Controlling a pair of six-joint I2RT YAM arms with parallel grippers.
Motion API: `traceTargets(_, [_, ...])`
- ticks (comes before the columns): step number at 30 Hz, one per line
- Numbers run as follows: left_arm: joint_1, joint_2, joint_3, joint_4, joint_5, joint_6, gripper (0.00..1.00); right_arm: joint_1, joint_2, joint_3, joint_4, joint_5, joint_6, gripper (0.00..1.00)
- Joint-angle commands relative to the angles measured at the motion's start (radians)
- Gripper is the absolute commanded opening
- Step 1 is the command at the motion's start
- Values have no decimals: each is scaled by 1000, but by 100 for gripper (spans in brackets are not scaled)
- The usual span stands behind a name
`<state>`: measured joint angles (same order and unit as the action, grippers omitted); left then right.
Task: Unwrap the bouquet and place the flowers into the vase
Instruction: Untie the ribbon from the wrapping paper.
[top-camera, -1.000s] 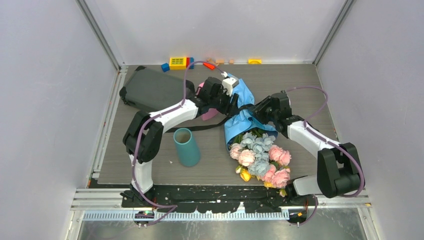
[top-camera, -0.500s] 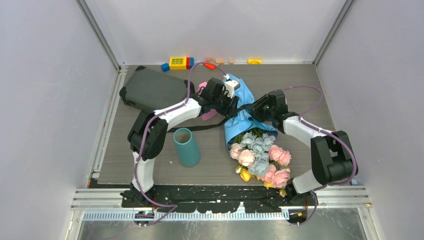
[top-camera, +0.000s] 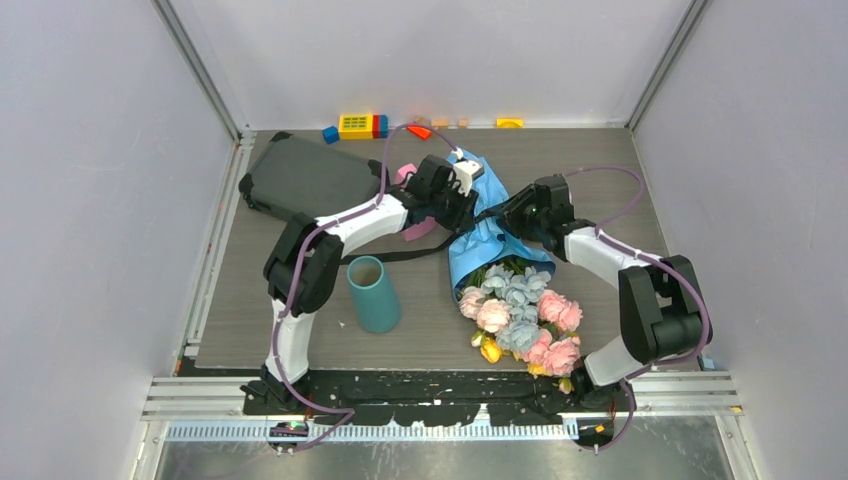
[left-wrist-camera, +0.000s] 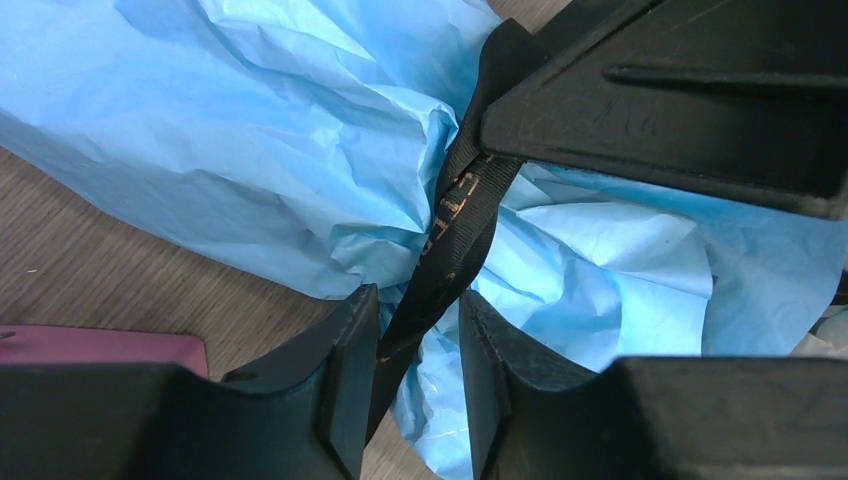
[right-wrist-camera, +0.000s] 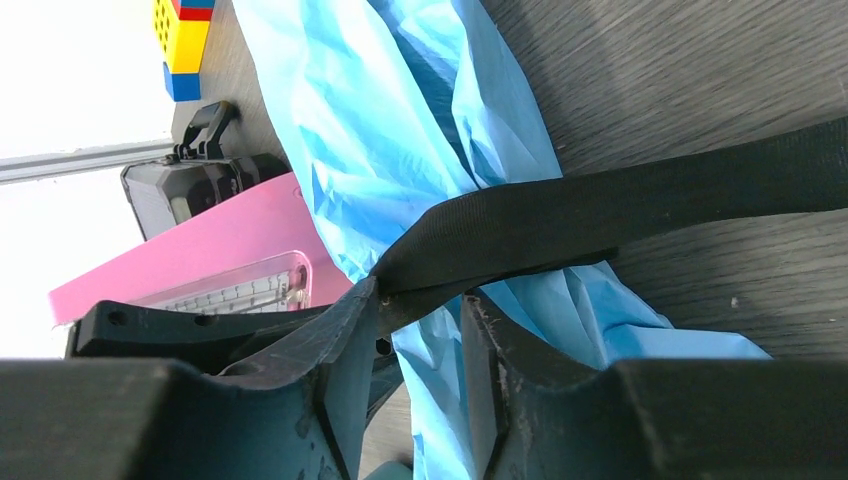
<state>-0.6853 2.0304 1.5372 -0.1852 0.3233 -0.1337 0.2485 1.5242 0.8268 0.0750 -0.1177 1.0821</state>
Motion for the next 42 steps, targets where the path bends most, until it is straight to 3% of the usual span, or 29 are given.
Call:
traceTargets(1, [-4, 2, 23, 2, 0, 14, 35, 3, 14, 43, 39, -1, 10, 40])
traceTargets(11, [-4, -44, -24, 52, -10, -22, 19, 3, 2, 41, 35, 19, 14, 25])
traceTargets(16, [-3, -59, -34, 49, -22, -20, 12, 2, -17, 29, 32, 54, 22, 4])
traceTargets(18, [-3, -69, -42, 51, -36, -26, 6, 1, -21, 23, 33, 62, 28, 1])
traceTargets(21, [-4, -84, -60, 65, -44, -35, 0, -2, -31, 8, 41, 75, 39, 0])
traceTargets(30, [-3, -152, -159, 117, -124, -90, 0, -50, -115, -113, 100, 161, 140, 0])
traceTargets(42, [8, -179, -215, 128, -144, -151, 0, -91, -137, -155, 93, 170, 146, 4])
